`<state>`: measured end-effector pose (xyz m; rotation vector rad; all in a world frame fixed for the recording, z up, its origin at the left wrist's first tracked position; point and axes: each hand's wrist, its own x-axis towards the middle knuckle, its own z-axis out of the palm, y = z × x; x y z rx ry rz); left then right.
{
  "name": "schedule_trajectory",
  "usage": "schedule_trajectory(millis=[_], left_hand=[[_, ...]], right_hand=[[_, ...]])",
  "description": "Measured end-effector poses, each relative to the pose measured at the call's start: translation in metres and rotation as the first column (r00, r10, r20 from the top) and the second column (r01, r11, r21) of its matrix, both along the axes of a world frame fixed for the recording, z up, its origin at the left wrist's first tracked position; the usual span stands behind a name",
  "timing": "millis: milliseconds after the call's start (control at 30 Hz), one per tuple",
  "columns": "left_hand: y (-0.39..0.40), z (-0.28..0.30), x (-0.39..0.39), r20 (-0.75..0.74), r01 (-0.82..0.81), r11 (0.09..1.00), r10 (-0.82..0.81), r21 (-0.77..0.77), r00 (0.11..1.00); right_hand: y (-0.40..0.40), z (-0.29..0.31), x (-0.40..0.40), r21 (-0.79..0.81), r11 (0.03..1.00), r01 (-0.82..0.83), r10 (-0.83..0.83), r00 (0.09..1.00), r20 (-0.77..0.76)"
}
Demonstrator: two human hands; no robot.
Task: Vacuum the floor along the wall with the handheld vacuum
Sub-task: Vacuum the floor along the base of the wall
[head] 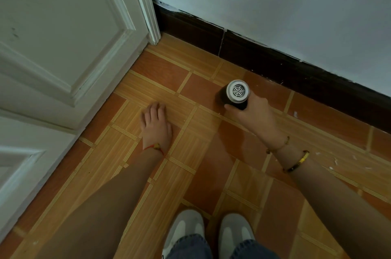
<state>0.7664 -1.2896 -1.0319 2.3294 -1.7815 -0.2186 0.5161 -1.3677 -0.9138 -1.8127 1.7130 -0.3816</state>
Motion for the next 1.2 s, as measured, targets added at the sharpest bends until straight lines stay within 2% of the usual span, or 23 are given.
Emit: schedule_trajectory(millis=[67, 233, 400, 533, 600, 733, 900, 1100, 1200], left_hand=[[-0.002, 0.000, -0.007, -0.020, -0.037, 0.999, 0.037, 0.002, 0.999], [-0.007, 0.001, -0.031, -0.053, 0.031, 0.999, -0.033, -0.043, 0.998], [-0.019, 0.003, -0.055, -0.076, 0.134, 0.990, -0.138, -0.054, 0.988], [-0.027, 0.002, -0.071, -0.091, 0.191, 0.979, -0.198, -0.071, 0.976], [-0.030, 0.001, -0.079, -0.096, 0.217, 0.973, -0.224, -0.084, 0.970], [-0.038, -0.001, -0.096, -0.106, 0.258, 0.962, -0.267, -0.085, 0.958], [-0.047, -0.008, -0.110, -0.068, 0.292, 0.954, -0.297, -0.071, 0.953], [-0.044, -0.014, -0.110, -0.052, 0.290, 0.950, -0.297, -0.111, 0.953], [-0.045, -0.015, -0.110, -0.060, 0.287, 0.949, -0.296, -0.128, 0.953]], right_hand=[[0.001, 0.002, -0.008, 0.051, 0.999, 0.012, -0.013, 1.000, 0.023], [0.005, 0.010, -0.018, 0.202, 0.967, -0.157, 0.161, 0.987, -0.002], [0.014, 0.008, -0.033, 0.084, 0.996, 0.000, 0.001, 1.000, -0.001], [0.018, 0.006, -0.042, 0.177, 0.982, -0.068, 0.059, 0.997, 0.052], [0.022, 0.001, -0.047, 0.192, 0.980, -0.049, 0.038, 0.997, 0.064], [0.021, -0.007, -0.061, 0.109, 0.991, 0.084, -0.092, 0.993, 0.069], [-0.009, -0.017, -0.077, 0.022, 0.991, 0.134, -0.135, 0.990, 0.039], [-0.042, -0.020, -0.094, -0.102, 0.941, 0.323, -0.322, 0.946, 0.022], [-0.047, -0.025, -0.093, -0.112, 0.936, 0.333, -0.331, 0.943, 0.038]])
